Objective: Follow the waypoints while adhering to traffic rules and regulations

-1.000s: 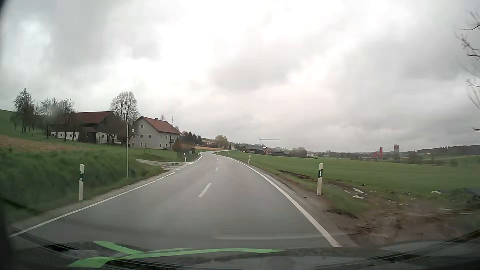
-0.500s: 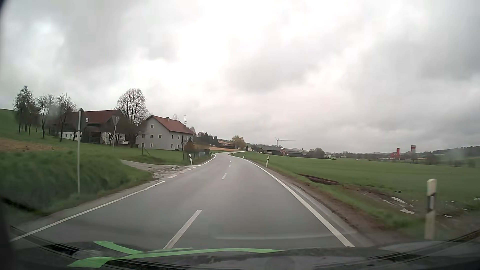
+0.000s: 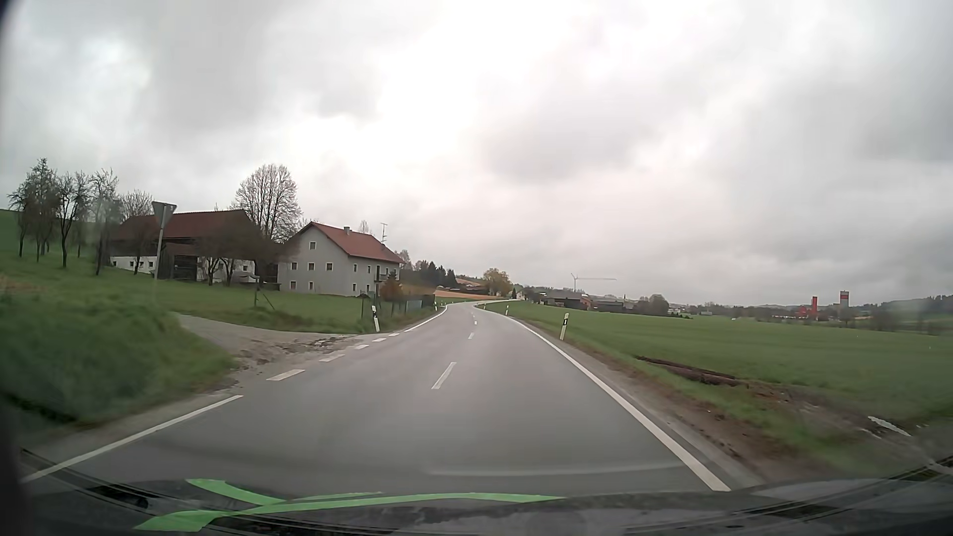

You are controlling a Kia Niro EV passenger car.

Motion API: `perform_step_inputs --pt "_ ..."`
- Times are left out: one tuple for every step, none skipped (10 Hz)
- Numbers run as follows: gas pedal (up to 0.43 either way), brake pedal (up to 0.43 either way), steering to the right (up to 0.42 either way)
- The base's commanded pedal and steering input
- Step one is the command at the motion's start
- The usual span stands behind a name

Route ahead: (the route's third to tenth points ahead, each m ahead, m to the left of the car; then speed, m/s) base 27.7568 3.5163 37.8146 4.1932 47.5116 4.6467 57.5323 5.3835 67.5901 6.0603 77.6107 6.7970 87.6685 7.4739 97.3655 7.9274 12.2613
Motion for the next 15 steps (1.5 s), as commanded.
perform_step_inputs --pt "0.157 0.0 -0.015" --pt "0.157 0.0 -0.013" --pt "0.157 0.0 -0.012" --pt "0.157 0.0 -0.011" --pt "0.157 0.0 -0.01" --pt "0.169 0.0 -0.009" --pt "0.189 0.0 -0.007" --pt "0.197 0.0 -0.007" --pt "0.197 0.0 -0.007" --pt "0.197 0.0 -0.007" --pt "0.209 0.0 -0.007" --pt "0.209 0.0 -0.007" --pt "0.209 0.0 -0.006" --pt "0.22 0.0 -0.005" --pt "0.22 0.0 -0.004"
